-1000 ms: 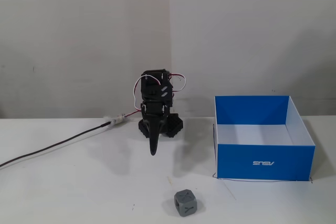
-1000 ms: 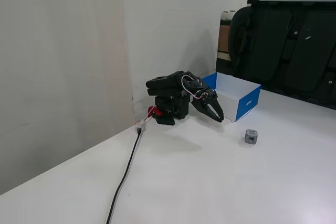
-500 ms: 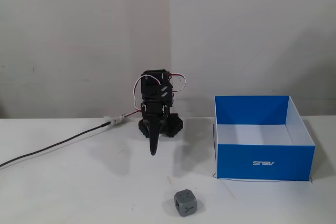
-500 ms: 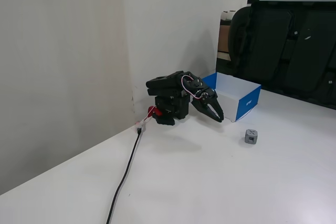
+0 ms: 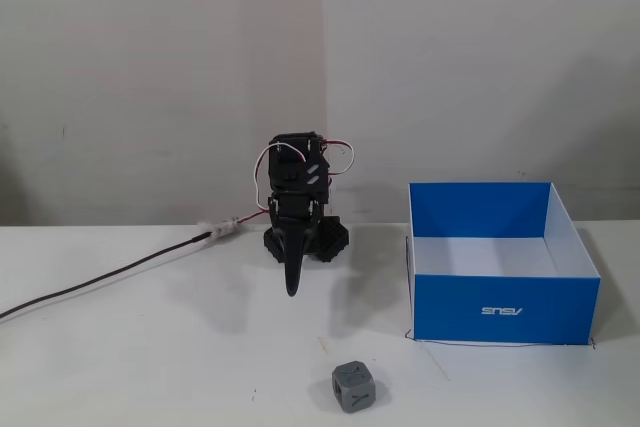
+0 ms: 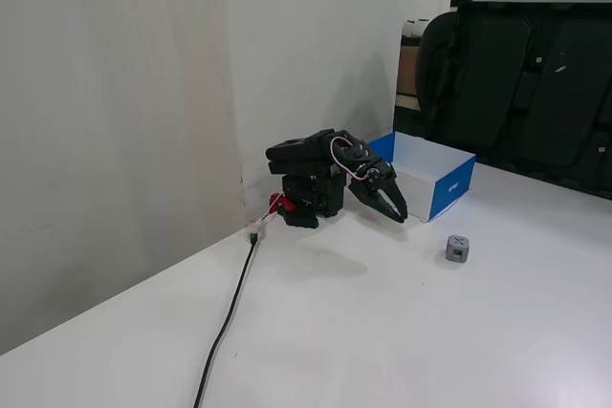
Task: Pick the gray block and keep it in the box.
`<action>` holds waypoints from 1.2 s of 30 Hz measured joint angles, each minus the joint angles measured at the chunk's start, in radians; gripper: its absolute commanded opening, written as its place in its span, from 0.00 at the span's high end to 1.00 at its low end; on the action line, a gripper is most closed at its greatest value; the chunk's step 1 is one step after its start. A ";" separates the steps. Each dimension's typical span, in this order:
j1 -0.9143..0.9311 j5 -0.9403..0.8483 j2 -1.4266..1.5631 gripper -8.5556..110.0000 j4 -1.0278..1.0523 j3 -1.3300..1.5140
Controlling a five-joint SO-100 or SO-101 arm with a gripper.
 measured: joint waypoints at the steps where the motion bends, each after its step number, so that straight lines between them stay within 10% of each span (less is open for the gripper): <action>1: 0.000 0.000 0.000 0.93 0.000 0.000; 18: -0.127 0.043 -0.046 0.93 0.031 -0.183; 30: -0.169 0.109 -0.968 0.92 -0.124 -0.594; 36: -0.169 0.109 -1.101 0.72 -0.190 -0.627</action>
